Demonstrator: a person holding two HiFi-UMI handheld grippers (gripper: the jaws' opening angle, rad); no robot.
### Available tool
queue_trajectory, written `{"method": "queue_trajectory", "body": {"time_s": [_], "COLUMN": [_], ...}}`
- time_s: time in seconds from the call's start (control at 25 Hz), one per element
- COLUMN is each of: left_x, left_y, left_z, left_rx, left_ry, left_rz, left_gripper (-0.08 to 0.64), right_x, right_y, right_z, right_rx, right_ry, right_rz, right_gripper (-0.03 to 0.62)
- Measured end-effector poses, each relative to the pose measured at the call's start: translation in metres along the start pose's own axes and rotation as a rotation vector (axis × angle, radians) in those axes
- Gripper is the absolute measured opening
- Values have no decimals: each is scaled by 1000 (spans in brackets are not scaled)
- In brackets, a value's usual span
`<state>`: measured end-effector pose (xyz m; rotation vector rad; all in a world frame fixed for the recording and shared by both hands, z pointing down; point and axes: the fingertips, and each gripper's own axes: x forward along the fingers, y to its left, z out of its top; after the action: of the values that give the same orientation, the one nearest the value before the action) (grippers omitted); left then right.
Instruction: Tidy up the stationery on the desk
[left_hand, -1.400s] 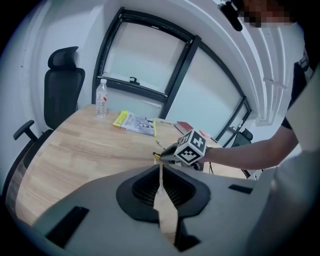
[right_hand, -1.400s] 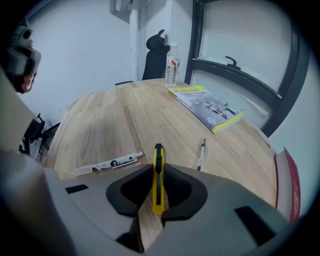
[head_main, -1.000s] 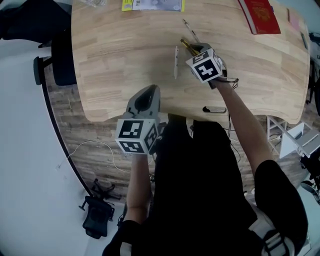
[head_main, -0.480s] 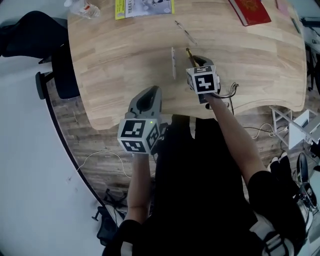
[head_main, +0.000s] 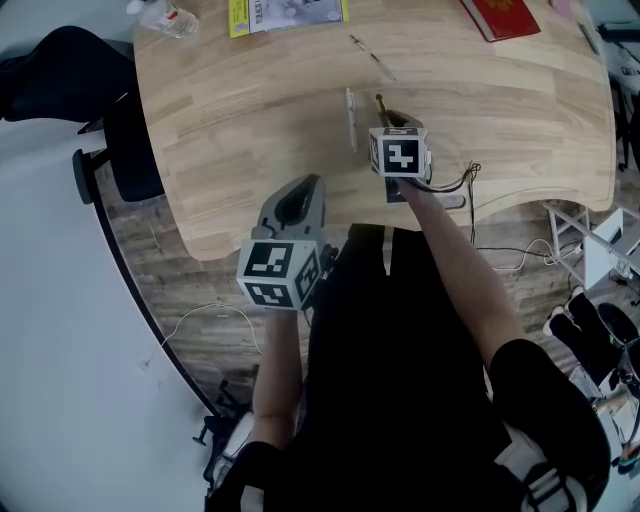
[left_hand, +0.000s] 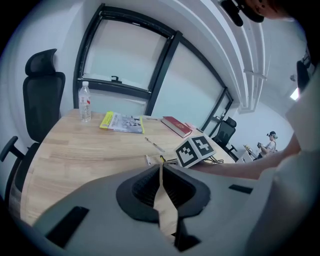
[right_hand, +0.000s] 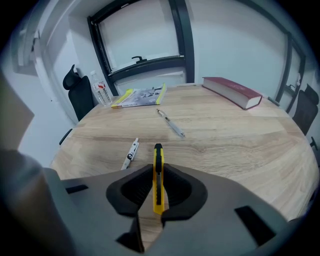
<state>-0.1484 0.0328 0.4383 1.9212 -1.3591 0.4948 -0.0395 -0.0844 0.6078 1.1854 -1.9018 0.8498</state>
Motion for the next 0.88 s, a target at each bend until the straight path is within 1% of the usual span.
{"method": "queue_trajectory", "body": {"time_s": [0.28, 0.36, 0.48, 0.6, 0.88], "left_x": [-6, -7, -9, -9, -6], "left_y": [6, 7, 10, 12, 8], "left_z": [-4, -5, -4, -3, 2], "left_rx": [-4, -4, -5, -5, 5], "left_ry": [3, 2, 0, -1, -6], "left_rz": [3, 4, 6, 5, -10], "left_gripper": [46, 44, 44, 44, 44], "right_x": [10, 10, 10, 8, -5], "right_y": [-3, -3, -2, 0, -1], "right_z": [-7, -7, -4, -1, 11], "right_rx": [21, 18, 8, 5, -77], "right_ry": [18, 10, 1, 8, -16], "right_rz": [-46, -50, -47, -37, -42], "right_gripper": [77, 77, 98, 98, 98]}}
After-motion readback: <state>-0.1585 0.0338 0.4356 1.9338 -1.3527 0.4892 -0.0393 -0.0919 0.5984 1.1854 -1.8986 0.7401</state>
